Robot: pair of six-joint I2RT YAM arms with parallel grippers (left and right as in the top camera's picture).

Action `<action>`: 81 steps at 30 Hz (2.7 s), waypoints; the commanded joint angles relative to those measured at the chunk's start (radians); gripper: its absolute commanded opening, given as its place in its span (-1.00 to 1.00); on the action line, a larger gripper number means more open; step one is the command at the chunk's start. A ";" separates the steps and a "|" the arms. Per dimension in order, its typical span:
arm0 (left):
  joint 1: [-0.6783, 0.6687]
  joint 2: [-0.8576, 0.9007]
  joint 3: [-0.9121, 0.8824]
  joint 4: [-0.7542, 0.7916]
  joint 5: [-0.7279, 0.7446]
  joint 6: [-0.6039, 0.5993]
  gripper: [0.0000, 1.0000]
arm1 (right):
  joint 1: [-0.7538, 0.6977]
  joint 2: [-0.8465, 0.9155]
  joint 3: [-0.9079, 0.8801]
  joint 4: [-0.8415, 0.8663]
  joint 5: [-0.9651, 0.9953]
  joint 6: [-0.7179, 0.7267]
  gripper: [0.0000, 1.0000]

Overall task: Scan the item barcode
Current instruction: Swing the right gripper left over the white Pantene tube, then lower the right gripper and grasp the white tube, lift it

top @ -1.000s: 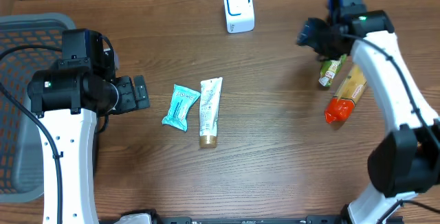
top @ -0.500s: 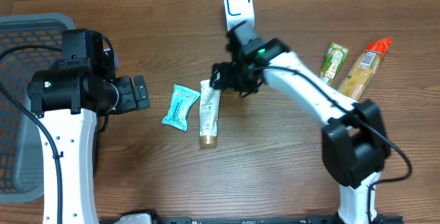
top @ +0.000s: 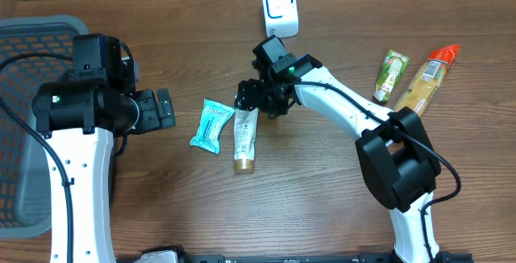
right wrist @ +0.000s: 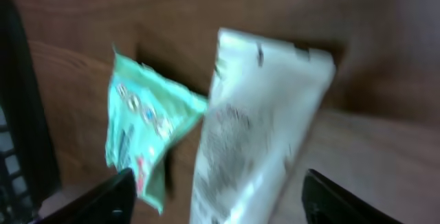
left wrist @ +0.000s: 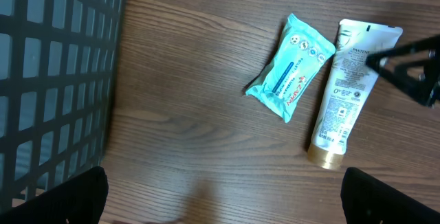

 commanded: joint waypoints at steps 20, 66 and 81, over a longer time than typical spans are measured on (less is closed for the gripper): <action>0.005 0.002 0.013 -0.002 -0.006 0.022 0.99 | 0.010 0.083 -0.011 0.092 0.078 0.113 0.26; 0.005 0.002 0.013 -0.002 -0.006 0.022 1.00 | -0.301 -0.105 0.014 -0.625 0.203 -0.163 0.46; 0.005 0.002 0.013 -0.002 -0.006 0.022 0.99 | -0.165 -0.105 -0.134 -0.694 0.380 -0.125 0.46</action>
